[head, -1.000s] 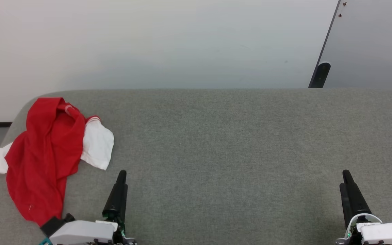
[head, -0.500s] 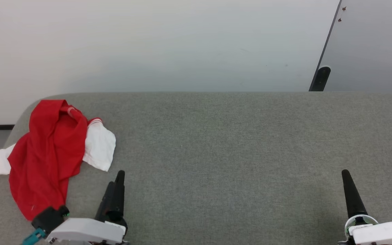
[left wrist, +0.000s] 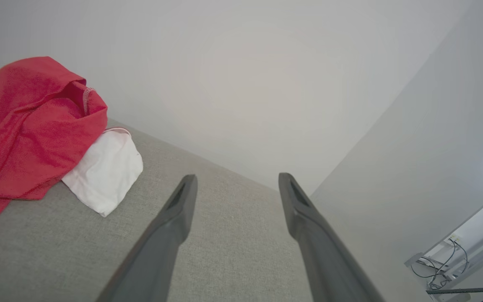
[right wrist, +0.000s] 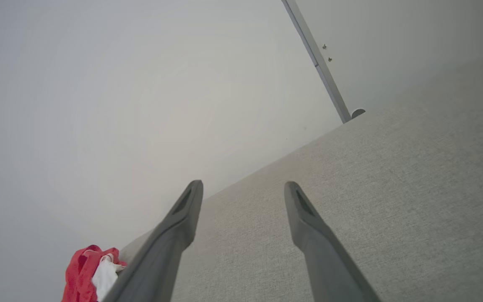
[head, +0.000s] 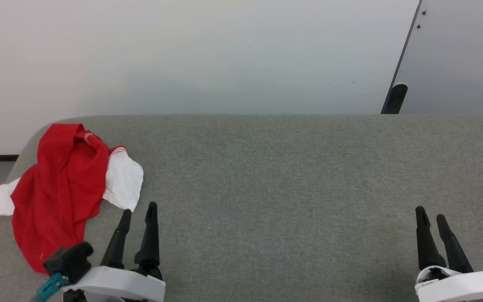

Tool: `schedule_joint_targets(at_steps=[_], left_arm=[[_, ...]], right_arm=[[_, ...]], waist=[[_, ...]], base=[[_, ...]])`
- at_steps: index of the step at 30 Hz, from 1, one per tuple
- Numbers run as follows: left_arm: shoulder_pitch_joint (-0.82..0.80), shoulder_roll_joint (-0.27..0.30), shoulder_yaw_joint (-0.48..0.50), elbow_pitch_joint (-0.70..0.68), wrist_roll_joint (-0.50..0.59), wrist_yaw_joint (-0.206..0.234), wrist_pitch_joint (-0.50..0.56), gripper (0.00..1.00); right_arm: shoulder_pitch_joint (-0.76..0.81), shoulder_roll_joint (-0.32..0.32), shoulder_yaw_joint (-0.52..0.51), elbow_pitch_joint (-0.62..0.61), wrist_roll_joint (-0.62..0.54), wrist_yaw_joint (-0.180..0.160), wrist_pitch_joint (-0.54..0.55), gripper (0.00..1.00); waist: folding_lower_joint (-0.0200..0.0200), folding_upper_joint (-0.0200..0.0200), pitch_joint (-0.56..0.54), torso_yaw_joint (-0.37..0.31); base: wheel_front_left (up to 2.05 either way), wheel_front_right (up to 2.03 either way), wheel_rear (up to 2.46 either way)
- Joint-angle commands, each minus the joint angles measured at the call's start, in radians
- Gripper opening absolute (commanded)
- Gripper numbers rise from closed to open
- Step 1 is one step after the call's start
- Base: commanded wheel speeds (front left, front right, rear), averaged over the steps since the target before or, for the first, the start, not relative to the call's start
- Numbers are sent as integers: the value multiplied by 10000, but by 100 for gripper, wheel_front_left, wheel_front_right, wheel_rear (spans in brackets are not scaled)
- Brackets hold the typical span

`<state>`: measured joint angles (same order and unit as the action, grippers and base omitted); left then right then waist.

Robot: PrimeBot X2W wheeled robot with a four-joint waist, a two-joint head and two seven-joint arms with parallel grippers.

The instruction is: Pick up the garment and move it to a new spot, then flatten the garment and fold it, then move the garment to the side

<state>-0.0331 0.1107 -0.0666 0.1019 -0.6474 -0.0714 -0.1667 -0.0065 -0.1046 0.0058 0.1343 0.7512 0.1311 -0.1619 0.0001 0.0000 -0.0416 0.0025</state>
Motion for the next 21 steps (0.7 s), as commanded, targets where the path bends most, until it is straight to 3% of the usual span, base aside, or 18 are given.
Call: schedule_joint_targets(at_steps=[1,9,21], left_arm=[[5,-44,50,-181,543,-68,-87,100],[30,-165,91,-517,2487,-95,-279,100],[116,-232,-57,-733,4223,-72,-533,100]], right_arm=[[67,77,-91,-154,-636,-4,-99,100],[116,272,-264,-370,-2981,-4,-297,100],[186,452,-349,-446,-4574,-5,-554,100]], waist=[[-1,0,-5,0],[-1,0,-28,5],[-1,0,-80,18]], base=[[0,0,0],[0,0,0],[0,0,0]])
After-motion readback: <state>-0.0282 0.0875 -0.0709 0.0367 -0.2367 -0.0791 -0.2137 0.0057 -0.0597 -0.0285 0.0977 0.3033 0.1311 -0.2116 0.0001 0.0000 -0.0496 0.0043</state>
